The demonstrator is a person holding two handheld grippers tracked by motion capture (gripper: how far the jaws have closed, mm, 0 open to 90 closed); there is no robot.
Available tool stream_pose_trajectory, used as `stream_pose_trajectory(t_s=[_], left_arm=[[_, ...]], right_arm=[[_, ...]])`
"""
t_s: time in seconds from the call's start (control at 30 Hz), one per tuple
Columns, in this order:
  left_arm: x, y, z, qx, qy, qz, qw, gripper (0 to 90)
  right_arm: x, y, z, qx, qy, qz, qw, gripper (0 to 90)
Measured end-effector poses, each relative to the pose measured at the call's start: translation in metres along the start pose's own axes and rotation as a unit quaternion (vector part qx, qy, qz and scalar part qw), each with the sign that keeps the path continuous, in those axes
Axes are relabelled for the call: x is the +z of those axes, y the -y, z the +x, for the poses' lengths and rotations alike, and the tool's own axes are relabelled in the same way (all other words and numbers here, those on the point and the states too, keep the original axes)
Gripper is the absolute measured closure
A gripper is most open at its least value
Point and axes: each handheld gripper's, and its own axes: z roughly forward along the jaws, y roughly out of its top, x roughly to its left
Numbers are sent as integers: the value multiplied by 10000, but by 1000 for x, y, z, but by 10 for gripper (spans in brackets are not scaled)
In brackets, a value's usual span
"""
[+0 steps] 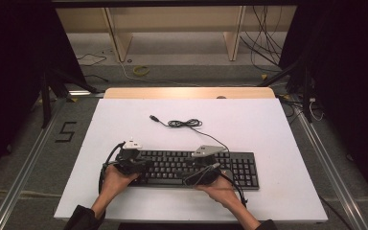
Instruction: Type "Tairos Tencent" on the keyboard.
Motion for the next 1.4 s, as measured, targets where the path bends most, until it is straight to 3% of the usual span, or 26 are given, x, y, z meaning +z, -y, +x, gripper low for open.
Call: stream_pose_trajectory(t_s=[0.23,0.53,1.17,1.4], left_arm=[[-1,0,-1,30,-5,45,10000,895],[-7,-1,-2,-69,34,-97,9999,854],[-20,-1,-2,-245,321,-261,9988,604],[-25,0,-1,-316,314,-358,9984,501]], right_arm=[[-1,0,-1,-3,29,-22,10000,409],[-1,0,-1,-6,47,-38,10000,409],[4,-2,3,-80,5,15,10000,414],[6,-4,5,-103,-15,11,9999,424]])
